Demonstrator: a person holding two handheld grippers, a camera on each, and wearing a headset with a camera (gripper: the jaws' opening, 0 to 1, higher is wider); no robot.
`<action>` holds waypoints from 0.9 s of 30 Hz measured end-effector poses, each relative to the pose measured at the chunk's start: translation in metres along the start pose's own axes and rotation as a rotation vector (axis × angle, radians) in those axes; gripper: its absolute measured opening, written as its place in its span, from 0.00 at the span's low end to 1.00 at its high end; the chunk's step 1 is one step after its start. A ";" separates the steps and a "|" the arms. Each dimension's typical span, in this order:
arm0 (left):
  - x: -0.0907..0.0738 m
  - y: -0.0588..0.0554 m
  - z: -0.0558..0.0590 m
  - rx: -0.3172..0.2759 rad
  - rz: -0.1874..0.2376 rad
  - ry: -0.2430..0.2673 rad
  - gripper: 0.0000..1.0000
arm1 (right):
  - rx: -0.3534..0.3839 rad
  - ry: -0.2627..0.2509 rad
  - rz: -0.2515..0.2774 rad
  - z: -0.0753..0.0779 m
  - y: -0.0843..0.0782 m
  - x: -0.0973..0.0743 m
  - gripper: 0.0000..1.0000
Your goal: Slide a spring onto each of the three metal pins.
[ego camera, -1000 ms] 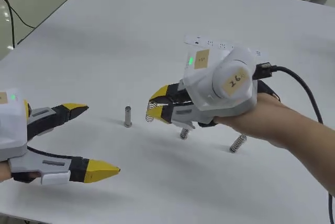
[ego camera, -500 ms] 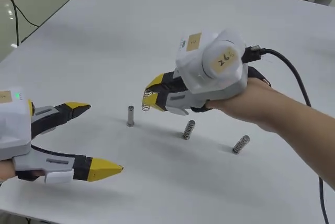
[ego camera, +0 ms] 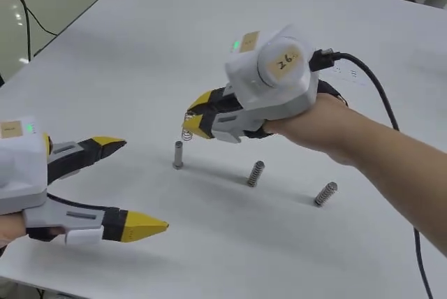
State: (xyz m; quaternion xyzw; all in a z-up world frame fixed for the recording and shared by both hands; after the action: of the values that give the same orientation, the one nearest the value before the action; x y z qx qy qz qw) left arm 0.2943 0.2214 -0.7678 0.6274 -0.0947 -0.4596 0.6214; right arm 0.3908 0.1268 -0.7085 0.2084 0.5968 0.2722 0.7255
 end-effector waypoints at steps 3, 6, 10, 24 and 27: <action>-0.001 0.000 0.000 -0.002 0.003 0.001 0.97 | 0.000 0.003 -0.002 0.000 0.001 0.002 0.08; -0.001 -0.001 -0.001 -0.003 -0.001 0.003 0.96 | -0.009 0.005 -0.010 0.000 0.001 0.005 0.08; -0.001 -0.002 -0.001 -0.006 -0.003 0.002 0.96 | -0.010 0.008 -0.013 0.000 0.002 0.008 0.08; -0.003 -0.004 -0.003 -0.008 -0.006 0.009 0.95 | -0.006 0.018 -0.024 -0.001 0.000 0.015 0.08; -0.004 -0.004 -0.002 -0.010 -0.007 0.006 0.95 | -0.004 0.018 -0.022 -0.001 0.001 0.016 0.08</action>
State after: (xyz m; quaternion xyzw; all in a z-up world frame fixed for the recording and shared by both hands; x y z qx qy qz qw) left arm 0.2917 0.2261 -0.7701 0.6261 -0.0883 -0.4602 0.6232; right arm 0.3919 0.1376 -0.7200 0.1980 0.6048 0.2674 0.7236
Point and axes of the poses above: the centre of the closed fingertips' face, and the gripper's own axes: x roughly forward along the fingers, z roughly to its right, y roughly out of its top, the point moved 6 cm from there along -x, roughly backward along the fingers, and after that the axes turned 10 degrees about -z, right-handed, at the moved point
